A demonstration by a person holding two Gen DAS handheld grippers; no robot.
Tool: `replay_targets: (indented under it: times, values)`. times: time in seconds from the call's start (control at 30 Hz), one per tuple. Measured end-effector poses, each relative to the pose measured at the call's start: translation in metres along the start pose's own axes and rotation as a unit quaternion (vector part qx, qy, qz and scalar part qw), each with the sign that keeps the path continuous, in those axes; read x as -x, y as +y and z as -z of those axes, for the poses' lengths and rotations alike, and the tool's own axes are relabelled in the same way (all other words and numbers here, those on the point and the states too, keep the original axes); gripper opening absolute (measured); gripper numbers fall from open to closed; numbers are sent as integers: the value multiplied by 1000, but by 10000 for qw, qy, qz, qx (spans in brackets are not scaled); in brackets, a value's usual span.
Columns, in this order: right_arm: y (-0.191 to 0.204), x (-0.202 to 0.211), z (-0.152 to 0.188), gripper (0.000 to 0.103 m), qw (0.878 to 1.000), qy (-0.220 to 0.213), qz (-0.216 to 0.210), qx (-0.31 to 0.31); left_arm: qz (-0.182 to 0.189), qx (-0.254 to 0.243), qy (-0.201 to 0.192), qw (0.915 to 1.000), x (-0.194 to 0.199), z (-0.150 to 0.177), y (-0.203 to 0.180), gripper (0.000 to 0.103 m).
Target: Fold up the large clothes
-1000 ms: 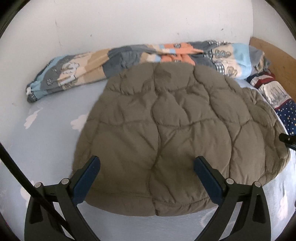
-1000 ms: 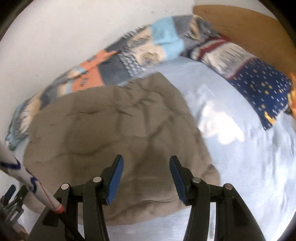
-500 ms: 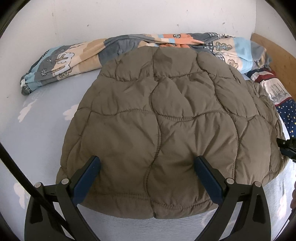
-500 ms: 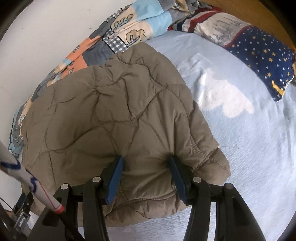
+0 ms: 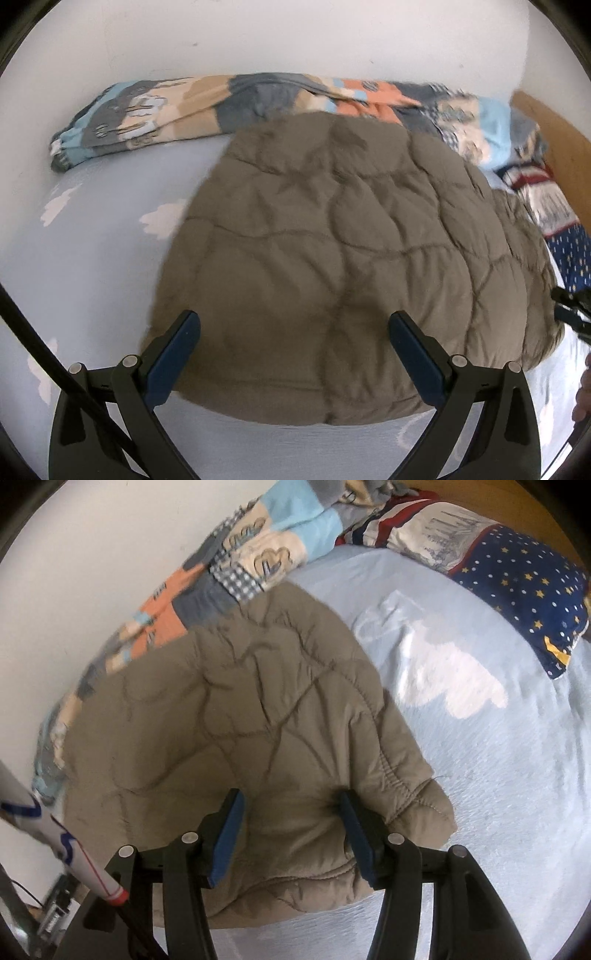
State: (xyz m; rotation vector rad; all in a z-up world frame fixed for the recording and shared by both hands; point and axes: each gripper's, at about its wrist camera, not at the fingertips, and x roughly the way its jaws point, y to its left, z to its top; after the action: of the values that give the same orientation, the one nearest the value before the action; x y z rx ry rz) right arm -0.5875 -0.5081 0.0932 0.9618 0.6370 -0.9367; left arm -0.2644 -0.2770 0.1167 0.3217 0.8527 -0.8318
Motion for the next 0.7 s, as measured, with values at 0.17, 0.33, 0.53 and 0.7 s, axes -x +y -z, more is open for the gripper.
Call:
replay_targets:
  times: [0.17, 0.33, 0.53, 0.7]
  values:
    - [8, 8, 4, 59, 9997, -68, -155, 176, -481, 213, 448, 9976, -18, 4, 29, 102]
    - [28, -17, 18, 62, 9976, 307, -85, 611, -460, 198, 682, 9964, -30, 10, 32, 102]
    - [26, -30, 19, 64, 9977, 397, -54, 538, -246, 339, 831, 9957, -29, 3, 40, 102]
    - [18, -5, 10, 64, 9986, 288, -324, 296, 338, 1386, 897, 9857, -18, -7, 86, 102]
